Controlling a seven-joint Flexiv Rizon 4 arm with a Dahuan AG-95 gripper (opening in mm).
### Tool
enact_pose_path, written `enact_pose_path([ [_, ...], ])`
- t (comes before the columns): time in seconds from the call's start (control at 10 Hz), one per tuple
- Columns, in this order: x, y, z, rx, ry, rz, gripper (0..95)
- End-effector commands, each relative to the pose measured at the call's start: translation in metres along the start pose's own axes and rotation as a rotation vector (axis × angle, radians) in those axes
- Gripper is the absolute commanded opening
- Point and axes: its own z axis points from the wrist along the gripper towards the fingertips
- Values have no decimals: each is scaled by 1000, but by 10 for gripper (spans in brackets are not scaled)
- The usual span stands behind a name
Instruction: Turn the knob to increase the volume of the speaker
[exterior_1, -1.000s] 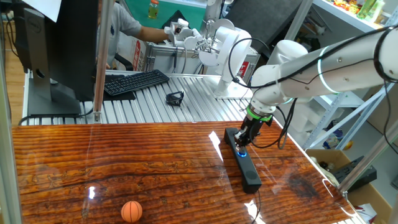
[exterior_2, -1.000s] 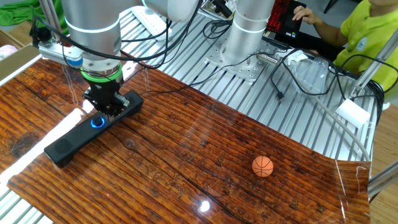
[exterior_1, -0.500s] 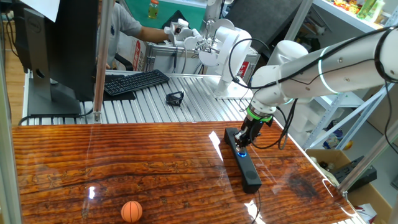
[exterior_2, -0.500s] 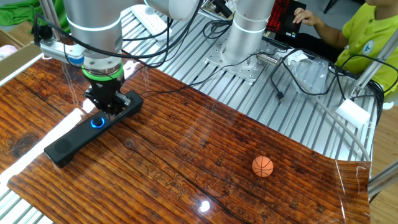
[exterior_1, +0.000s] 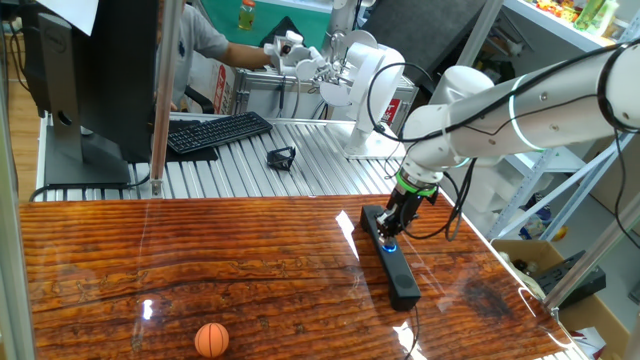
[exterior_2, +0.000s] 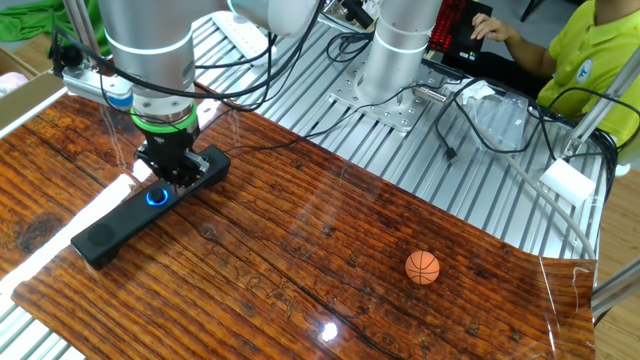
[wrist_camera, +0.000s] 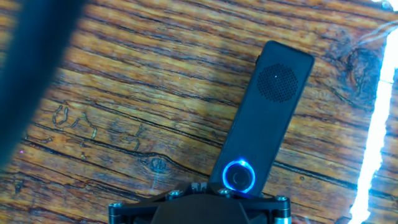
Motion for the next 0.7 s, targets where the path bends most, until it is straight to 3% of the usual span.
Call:
enact_pose_path([
  [0.1, -1, 0, 2, -2, 2, 3, 0],
  [0.7, 1, 2, 13, -10, -2, 5, 0],
])
